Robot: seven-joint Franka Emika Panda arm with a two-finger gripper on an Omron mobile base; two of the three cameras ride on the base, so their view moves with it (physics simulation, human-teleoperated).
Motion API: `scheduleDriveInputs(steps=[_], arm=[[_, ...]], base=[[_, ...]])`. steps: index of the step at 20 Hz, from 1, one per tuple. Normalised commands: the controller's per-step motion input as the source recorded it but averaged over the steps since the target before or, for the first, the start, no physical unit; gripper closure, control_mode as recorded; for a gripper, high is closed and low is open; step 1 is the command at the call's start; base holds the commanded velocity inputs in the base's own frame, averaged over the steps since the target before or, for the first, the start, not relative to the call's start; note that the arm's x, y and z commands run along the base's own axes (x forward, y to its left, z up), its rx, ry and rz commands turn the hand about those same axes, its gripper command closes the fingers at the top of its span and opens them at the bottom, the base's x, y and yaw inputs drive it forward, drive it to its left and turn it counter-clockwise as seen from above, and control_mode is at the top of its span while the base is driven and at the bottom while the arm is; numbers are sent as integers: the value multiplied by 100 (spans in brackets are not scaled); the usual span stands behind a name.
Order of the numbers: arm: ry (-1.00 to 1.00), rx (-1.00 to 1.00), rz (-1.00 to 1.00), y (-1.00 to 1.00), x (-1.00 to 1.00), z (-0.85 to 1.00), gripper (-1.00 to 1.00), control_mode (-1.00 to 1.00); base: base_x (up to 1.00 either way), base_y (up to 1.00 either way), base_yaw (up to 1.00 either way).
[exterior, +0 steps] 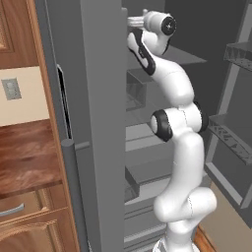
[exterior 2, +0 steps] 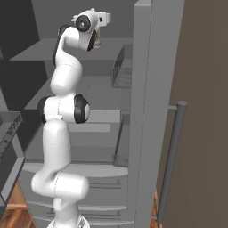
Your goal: Place the liquors on the top shelf of the fridge to keep them out of children's reach, and place the peach on lower shelves for easy access.
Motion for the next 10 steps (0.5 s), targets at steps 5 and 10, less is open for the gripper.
scheduleDriveInputs(steps=[5,10], arm=[[0,-6,0,2,10,0,-100,-100],[0,-8,0,0,0,-5,-100,-100]], base=[[0,0,0],[0,0,0]])
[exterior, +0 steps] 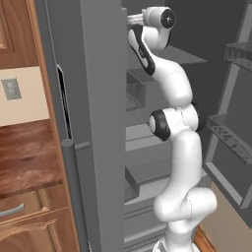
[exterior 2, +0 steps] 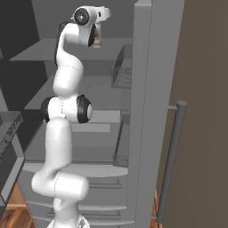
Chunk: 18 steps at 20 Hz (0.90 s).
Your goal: Place the liquors on the top shelf of the fridge to keep them out of children's reach, and place the peach on lower shelves for easy access.
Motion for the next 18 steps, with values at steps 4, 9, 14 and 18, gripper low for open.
scheduleDriveInputs(steps=[4,9,14,18], arm=[[-9,-8,0,0,0,-37,-100,-100],[-11,-8,-2,0,-4,-70,-100,-100],[-7,-6,-5,-2,-30,-49,-100,-100],[0,0,-7,-21,-40,-2,-100,-100]], base=[[0,0,0],[0,0,0],[0,0,0],[0,0,0]])
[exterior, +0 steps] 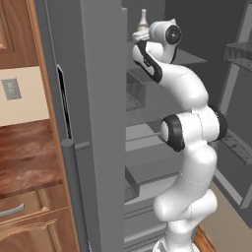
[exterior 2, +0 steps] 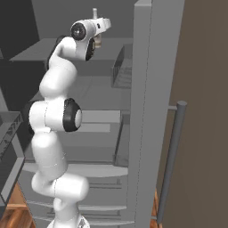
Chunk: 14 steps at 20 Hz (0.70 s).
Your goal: Place the liquors on the top shelf of the fridge to keep them out of children's reach, and place the peach on lower shelves for easy access.
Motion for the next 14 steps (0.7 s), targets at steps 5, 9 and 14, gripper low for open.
scheduleDriveInputs(steps=[5,9,14], arm=[[3,0,-6,-29,-67,4,-100,-100],[16,0,-2,-16,-98,0,-100,-100],[23,0,0,-2,-100,-1,-100,-100]], base=[[0,0,0],[0,0,0],[0,0,0]])
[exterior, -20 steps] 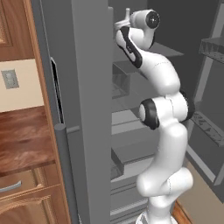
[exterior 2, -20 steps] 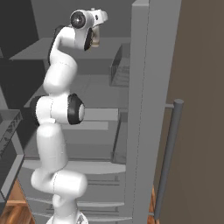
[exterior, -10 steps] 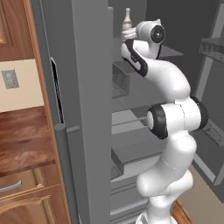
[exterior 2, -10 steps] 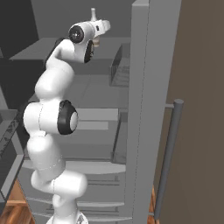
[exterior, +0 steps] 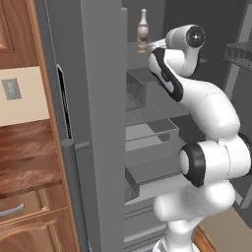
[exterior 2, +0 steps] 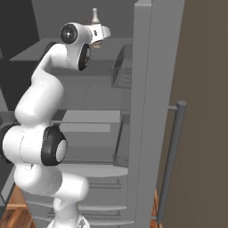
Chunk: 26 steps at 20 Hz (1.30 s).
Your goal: Place the liquors on the top shelf of the fridge to keep them out of children's reach, and place the peach on lower shelves for easy access.
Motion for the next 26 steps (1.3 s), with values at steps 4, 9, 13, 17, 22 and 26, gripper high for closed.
scheduleDriveInputs(steps=[4,9,13,17,22,26], arm=[[14,0,0,0,-100,-24,-100,-100],[14,9,-4,0,-99,-46,-100,-100],[20,19,-18,4,-86,-59,-100,-100],[25,21,-13,2,-81,-31,-100,-100],[30,4,0,-4,-57,-11,-100,-100],[21,0,8,0,-43,-28,-100,-100]], base=[[0,0,0],[0,0,0],[0,0,0],[0,0,0],[0,0,0],[0,0,0]])
